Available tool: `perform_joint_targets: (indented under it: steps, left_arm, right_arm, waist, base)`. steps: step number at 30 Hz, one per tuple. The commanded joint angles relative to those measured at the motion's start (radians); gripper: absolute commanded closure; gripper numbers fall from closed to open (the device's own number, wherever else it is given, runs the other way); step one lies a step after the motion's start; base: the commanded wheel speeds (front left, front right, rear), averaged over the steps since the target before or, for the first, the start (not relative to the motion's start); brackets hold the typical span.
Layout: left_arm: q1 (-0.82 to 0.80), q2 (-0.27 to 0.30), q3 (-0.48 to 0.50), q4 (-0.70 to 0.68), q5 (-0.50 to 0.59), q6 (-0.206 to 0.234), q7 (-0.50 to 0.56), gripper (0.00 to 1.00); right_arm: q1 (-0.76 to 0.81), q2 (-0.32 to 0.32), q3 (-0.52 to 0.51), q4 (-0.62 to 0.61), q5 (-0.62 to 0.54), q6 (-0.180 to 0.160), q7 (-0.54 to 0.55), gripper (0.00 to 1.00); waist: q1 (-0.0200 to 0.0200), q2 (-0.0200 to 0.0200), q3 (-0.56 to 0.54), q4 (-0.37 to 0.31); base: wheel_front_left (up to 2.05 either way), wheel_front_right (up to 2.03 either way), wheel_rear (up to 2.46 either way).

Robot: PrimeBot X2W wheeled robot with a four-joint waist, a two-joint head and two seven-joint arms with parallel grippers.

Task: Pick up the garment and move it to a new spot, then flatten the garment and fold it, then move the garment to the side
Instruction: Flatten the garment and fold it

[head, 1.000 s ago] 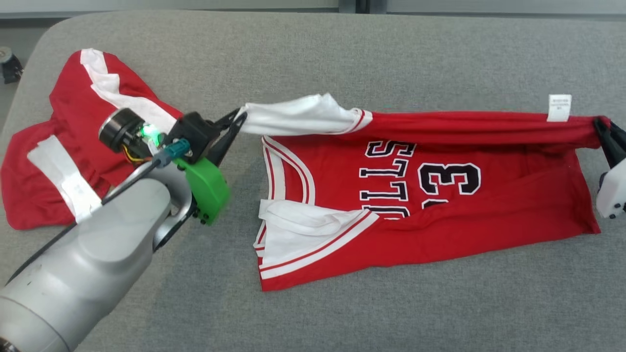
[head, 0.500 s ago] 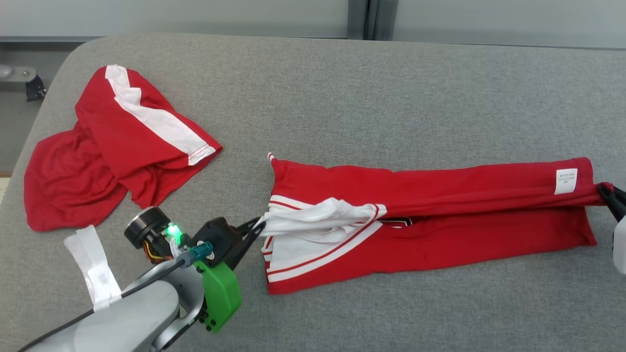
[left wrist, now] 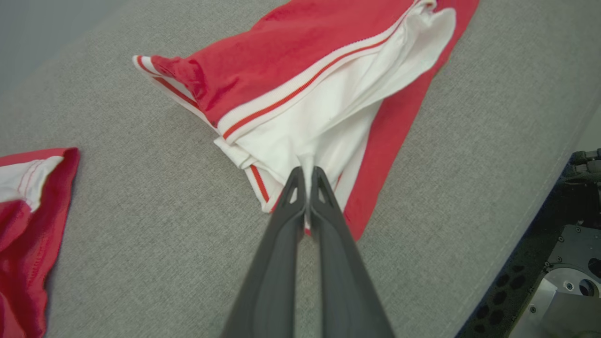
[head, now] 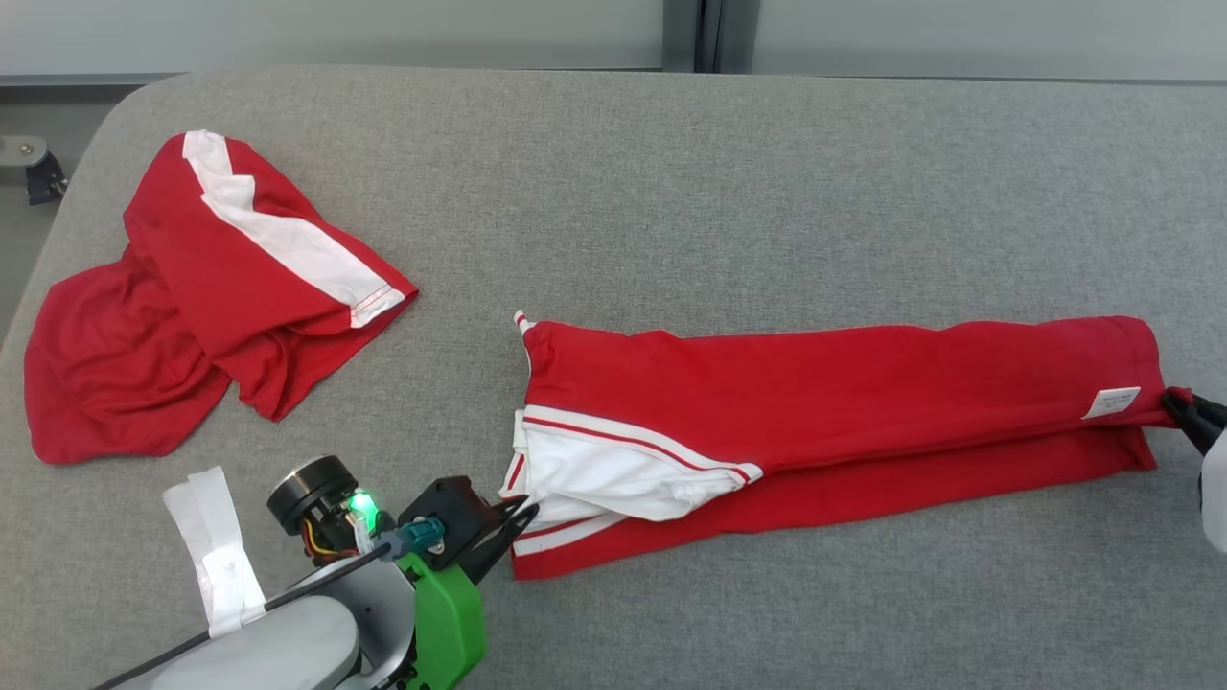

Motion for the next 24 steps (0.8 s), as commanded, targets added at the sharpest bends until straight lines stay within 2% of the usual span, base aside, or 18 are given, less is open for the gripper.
perform_joint_targets:
  steps: [1,4,5,6,7,8,9,10,16,21,24]
  left_arm:
    - [0.017,0.000,0.000,0.001,-0.001,0.005,0.005,1.00]
    - [0.025,-0.011,-0.001,0.012,0.007,-0.002,0.015,1.00]
    - [0.027,-0.015,-0.001,0.017,0.011,-0.004,0.018,1.00]
    - [0.030,-0.018,-0.001,0.021,0.015,-0.006,0.022,0.87]
    - [0.034,-0.022,-0.002,0.028,0.022,-0.006,0.023,0.65]
    - [0.035,-0.025,-0.002,0.033,0.027,-0.006,0.021,0.34]
    - [0.032,-0.030,-0.002,0.039,0.039,0.003,0.009,0.08]
    - [0.028,-0.033,-0.002,0.044,0.052,0.011,-0.002,0.00]
    - [0.037,-0.057,0.028,0.079,0.037,0.045,-0.054,0.00]
    - [0.033,-0.071,0.118,0.107,0.007,0.130,-0.151,0.00]
    - [0.047,-0.093,0.201,0.125,-0.026,0.208,-0.243,0.00]
  right_arm:
    - [0.009,-0.001,0.005,-0.003,0.009,-0.003,0.009,1.00]
    - [0.016,0.008,0.011,-0.015,0.041,-0.002,0.024,1.00]
    - [0.016,0.008,0.012,-0.016,0.050,-0.002,0.026,0.56]
    - [0.021,0.009,0.011,-0.010,0.066,-0.002,0.041,0.00]
    - [0.025,0.008,0.012,-0.005,0.072,-0.002,0.054,0.00]
    - [0.028,0.005,0.013,0.002,0.080,-0.002,0.068,0.00]
    - [0.023,-0.001,0.012,0.002,0.078,-0.002,0.072,0.00]
    - [0.016,-0.002,0.003,0.002,0.086,-0.002,0.065,0.00]
    - [0.000,-0.015,-0.066,-0.012,0.158,-0.002,0.037,0.00]
    - [-0.009,-0.002,-0.132,-0.040,0.168,-0.002,-0.076,0.00]
    - [-0.006,0.017,-0.166,-0.075,0.146,-0.002,-0.175,0.00]
  waist:
    - [0.0000,0.0000,0.003,-0.004]
    - [0.0000,0.0000,0.004,-0.007]
    - [0.0000,0.0000,0.004,-0.008]
    - [0.0000,0.0000,0.004,-0.009]
    - [0.0000,0.0000,0.003,-0.010]
    - [0.0000,0.0000,0.003,-0.011]
    - [0.0000,0.0000,0.003,-0.012]
    - [0.0000,0.0000,0.003,-0.012]
    - [0.0000,0.0000,-0.008,-0.018]
    - [0.0000,0.0000,-0.023,-0.021]
    - [0.0000,0.0000,-0.032,-0.024]
  base:
    - [0.00,0.00,0.00]
    - [0.00,0.00,0.00]
    - [0.00,0.00,0.00]
    - [0.00,0.00,0.00]
    - [0.00,0.00,0.00]
    - [0.00,0.00,0.00]
    - [0.00,0.00,0.00]
    - [0.00,0.00,0.00]
    - [0.00,0.00,0.00]
    - [0.00,0.00,0.00]
    - [0.00,0.00,0.00]
